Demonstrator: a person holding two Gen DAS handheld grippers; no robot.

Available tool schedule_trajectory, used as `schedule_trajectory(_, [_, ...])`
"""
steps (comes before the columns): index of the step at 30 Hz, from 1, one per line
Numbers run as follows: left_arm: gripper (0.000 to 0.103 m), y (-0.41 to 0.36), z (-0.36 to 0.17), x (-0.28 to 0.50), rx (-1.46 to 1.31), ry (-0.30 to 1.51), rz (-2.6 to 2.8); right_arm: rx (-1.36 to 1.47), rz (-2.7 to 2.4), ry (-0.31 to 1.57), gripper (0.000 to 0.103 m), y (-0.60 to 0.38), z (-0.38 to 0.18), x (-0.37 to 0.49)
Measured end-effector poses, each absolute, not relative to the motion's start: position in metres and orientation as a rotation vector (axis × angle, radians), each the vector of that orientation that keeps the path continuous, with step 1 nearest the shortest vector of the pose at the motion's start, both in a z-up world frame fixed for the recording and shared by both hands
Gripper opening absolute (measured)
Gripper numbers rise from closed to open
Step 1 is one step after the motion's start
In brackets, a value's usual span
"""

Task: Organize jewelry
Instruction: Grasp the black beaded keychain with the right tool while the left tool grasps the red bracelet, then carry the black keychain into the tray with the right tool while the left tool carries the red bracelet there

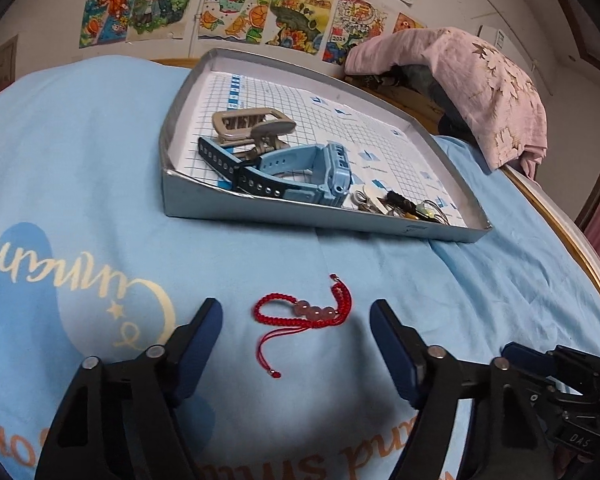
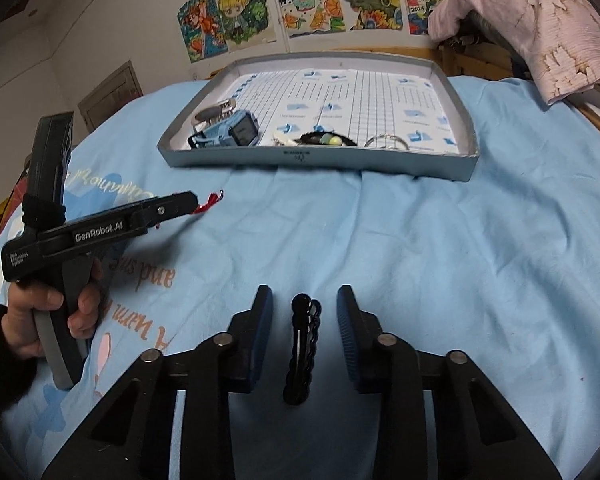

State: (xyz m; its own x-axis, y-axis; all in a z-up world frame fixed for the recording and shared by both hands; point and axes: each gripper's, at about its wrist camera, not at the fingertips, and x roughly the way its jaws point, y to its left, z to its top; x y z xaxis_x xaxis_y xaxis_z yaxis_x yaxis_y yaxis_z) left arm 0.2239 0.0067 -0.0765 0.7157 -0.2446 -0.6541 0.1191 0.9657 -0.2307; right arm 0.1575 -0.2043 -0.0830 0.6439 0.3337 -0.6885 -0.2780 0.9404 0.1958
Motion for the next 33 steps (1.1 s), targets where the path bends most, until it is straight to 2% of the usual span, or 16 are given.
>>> schedule_trajectory(2, [0.059,0.005,-0.078,0.225,-0.174,0.754,-0.216,0.071,0.355,0.804,0.023,-0.202,-0.085,0.158])
schedule_trajectory(6, [0.043,0.003,-0.08,0.226,-0.174,0.762,-0.24,0.063,0.364,0.807,0.019,-0.198,-0.087,0.158])
schedule_trajectory(10, [0.019,0.001,-0.082,0.228,-0.18,0.777,-0.27,0.061,0.37,0.808,0.014,-0.198,-0.088,0.158])
schedule_trajectory(11, [0.016,0.0,-0.083,0.228,-0.179,0.782,-0.274,0.059,0.371,0.807,0.014,-0.198,-0.089,0.158])
schedule_trajectory(19, [0.005,-0.008,-0.083,0.228,-0.154,0.794,-0.31,0.054,0.372,0.806,0.013,-0.197,-0.089,0.158])
schedule_trajectory(33, [0.004,-0.03,-0.066,0.207,-0.046,0.73,-0.413,0.093,0.384,0.769,0.013,-0.204,-0.085,0.155])
